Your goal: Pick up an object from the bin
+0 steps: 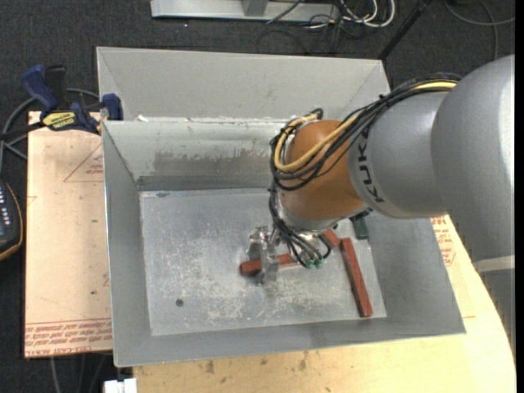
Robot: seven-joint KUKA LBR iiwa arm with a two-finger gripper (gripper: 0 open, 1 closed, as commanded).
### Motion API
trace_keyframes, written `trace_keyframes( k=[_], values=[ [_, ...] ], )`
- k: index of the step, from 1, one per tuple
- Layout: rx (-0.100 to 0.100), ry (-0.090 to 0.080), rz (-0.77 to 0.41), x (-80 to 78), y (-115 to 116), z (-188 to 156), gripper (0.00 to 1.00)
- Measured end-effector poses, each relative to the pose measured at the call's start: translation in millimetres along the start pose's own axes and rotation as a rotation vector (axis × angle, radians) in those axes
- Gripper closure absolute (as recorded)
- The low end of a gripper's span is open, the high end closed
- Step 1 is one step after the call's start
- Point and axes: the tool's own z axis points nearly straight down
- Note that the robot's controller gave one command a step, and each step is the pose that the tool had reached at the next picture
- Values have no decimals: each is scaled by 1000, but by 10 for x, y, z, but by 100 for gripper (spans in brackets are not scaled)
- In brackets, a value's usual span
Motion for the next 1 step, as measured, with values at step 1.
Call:
trace_keyframes(
  k=[1],
  values=[
    [3,-9,-24,85,-336,-1635,100]
  ],
)
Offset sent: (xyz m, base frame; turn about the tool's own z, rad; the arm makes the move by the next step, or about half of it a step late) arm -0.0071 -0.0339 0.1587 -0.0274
